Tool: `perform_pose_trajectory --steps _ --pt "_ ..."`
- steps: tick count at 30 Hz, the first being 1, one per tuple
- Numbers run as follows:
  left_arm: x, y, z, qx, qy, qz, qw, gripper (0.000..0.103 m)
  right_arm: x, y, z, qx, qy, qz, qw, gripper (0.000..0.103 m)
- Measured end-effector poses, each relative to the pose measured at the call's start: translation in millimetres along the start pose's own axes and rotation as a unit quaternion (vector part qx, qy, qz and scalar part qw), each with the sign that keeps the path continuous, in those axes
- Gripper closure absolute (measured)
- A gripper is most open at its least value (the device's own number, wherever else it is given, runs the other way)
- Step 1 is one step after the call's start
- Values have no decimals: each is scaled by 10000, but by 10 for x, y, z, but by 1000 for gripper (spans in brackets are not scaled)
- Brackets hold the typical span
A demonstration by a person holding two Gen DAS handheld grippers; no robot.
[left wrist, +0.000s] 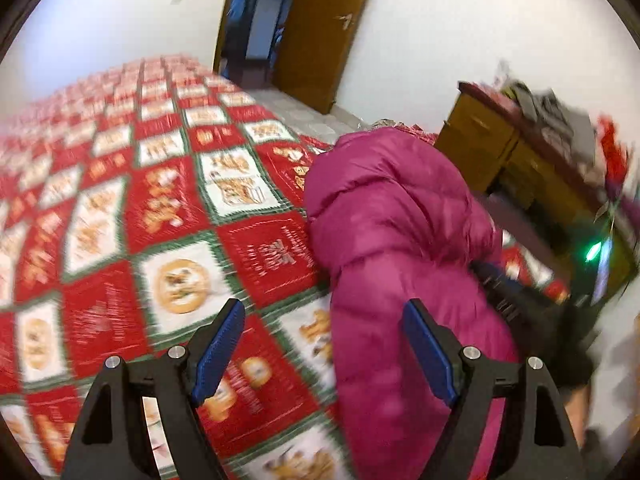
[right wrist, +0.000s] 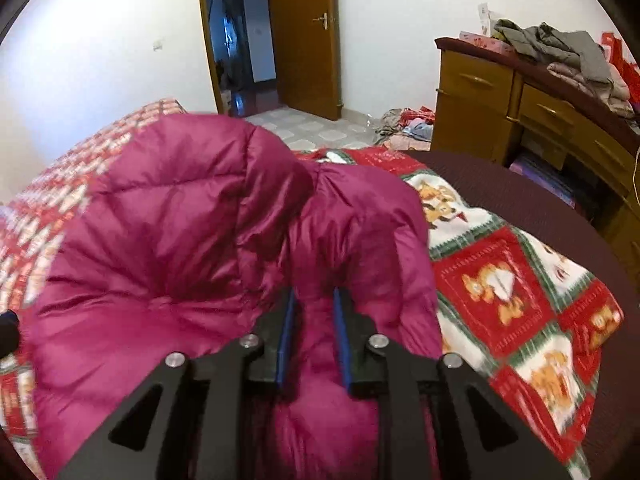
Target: Fold large clothes
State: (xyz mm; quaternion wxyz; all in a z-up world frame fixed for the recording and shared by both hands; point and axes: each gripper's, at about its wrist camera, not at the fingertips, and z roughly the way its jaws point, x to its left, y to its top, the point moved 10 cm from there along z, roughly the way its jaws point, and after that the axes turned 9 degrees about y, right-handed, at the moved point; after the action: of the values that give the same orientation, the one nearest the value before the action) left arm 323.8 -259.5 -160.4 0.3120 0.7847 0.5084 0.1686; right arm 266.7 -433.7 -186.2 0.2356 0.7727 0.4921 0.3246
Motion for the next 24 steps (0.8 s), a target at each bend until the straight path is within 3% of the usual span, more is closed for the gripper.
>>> perform_pose_trajectory --steps 2,4,9,14,19,24 --pt "-18 -107 -128 -163 193 179 9995 21 77 -10 -260 -274 258 84 9993 32" --pt "-74 -223 -225 -240 255 264 9990 21 143 -84 -560 -513 311 31 9982 21" --pt "-171 -468 -297 -108 306 344 9989 21 234 -375 -844 -346 227 -154 9990 17" --pt "-246 -581 -547 -374 176 249 9988 21 105 -580 -1023 -103 328 300 9990 16" --pt "-300 -623 -823 -577 293 135 9978 21 38 -747 -1331 -169 366 495 9980 16" --pt "-400 -740 -1114 -710 641 493 9942 21 72 -789 -1677 -524 442 473 9965 13"
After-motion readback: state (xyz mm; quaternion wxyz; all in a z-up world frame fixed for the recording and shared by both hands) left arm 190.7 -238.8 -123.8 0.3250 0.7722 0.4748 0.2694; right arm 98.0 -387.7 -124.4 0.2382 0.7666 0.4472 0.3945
